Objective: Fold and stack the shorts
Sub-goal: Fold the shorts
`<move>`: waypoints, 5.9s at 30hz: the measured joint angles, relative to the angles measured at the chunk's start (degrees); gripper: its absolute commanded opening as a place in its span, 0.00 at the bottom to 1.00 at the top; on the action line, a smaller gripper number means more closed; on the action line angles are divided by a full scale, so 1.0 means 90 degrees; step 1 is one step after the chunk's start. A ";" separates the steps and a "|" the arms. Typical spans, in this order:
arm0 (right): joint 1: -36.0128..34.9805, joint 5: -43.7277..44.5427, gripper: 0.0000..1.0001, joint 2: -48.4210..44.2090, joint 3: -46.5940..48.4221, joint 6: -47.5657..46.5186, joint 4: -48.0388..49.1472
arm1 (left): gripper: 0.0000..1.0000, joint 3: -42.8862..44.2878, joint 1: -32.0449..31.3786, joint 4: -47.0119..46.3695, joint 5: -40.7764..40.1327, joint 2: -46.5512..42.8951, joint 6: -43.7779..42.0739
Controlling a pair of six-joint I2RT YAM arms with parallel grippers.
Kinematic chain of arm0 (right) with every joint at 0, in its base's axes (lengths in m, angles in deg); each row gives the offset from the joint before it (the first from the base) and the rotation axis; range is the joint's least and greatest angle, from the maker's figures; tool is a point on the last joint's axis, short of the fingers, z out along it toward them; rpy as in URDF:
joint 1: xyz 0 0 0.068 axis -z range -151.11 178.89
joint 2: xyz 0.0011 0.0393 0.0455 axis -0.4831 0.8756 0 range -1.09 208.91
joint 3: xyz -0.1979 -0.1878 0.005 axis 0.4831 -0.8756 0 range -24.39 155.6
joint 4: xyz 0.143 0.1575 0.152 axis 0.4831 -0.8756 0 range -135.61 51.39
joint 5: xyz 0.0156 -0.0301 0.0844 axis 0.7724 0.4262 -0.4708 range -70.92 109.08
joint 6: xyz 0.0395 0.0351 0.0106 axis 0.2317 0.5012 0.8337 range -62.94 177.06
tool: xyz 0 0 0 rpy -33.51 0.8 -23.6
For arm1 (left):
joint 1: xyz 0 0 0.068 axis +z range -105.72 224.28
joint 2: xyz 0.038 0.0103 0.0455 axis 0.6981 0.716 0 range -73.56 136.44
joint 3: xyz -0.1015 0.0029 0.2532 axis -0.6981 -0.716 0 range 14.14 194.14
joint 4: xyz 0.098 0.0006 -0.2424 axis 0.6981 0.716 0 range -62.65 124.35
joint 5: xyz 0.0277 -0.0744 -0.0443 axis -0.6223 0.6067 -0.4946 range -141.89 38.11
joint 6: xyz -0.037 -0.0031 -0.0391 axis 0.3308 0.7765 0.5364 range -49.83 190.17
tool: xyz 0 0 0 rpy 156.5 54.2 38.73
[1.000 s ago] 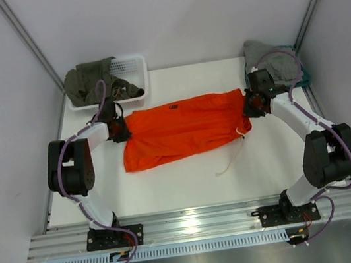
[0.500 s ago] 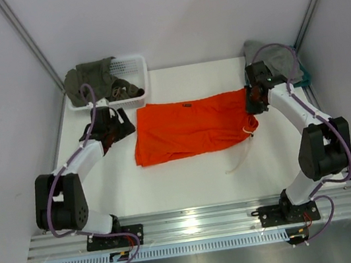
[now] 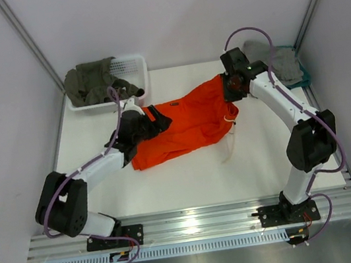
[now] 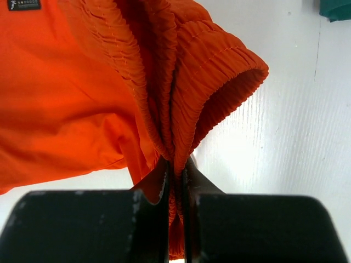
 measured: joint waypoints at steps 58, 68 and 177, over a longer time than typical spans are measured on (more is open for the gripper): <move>-0.0199 0.1018 0.00 -0.1292 -0.0474 -0.0216 -0.1251 | 0.35 0.1375 -0.2756 -0.1435 -0.0403 0.3398 0.1717; -0.0906 0.1178 0.00 -0.0928 0.0095 -0.0262 -0.1450 | 0.41 -0.0231 -0.1605 -0.0529 -0.0364 0.0372 0.1163; -0.3759 -0.2511 0.15 0.0765 -0.2754 0.2278 0.4687 | 0.47 -0.1423 0.0476 0.3621 -0.0733 -0.3942 0.0311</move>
